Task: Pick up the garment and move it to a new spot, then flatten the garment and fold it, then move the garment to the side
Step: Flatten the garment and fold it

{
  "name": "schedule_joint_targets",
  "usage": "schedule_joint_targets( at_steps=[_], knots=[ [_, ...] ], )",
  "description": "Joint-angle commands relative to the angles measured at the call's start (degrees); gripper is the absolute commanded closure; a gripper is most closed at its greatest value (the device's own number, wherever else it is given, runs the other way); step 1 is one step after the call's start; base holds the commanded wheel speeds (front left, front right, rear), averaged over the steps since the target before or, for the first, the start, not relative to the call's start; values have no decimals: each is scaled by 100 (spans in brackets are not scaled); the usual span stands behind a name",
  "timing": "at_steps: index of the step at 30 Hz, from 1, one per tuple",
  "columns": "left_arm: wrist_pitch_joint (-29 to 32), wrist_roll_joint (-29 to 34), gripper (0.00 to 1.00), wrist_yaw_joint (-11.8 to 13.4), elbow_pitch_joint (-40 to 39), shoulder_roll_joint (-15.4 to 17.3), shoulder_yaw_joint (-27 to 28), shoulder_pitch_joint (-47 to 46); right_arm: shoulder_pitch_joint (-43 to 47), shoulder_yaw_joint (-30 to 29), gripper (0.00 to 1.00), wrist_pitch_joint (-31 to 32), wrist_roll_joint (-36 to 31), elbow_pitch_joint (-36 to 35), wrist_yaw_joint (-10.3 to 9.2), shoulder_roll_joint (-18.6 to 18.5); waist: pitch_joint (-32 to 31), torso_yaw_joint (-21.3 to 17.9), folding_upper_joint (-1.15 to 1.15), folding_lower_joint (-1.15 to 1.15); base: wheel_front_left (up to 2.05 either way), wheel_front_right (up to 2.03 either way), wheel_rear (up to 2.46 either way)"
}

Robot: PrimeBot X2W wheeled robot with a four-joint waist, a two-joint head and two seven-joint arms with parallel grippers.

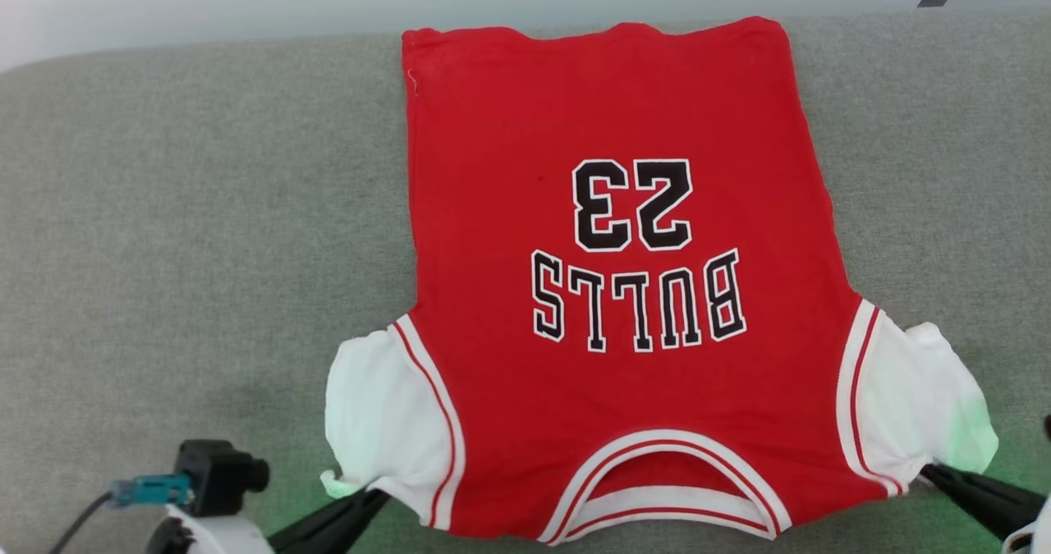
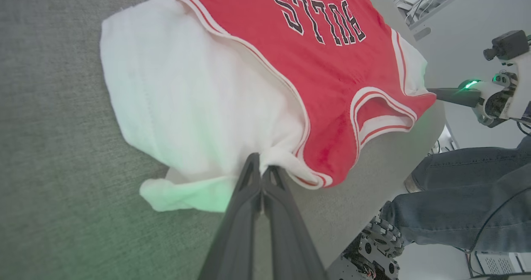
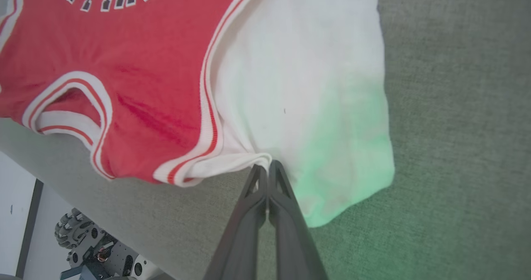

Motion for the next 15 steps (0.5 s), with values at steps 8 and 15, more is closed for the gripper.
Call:
schedule_joint_targets(
  at_steps=[8, 15],
  knots=[
    [123, -60, 100, -214, 652, -651, -59, -90, 218, -491, 100, 514, -773, 538, -7, 911, 94, 36, 0, 0, 0, 0, 0],
    [167, 119, 100, -241, 1540, -1199, -130, -208, 144, -632, 100, 929, -1631, 1115, -38, 1617, 225, 73, 0, 0, 0, 0, 0]
  ],
)
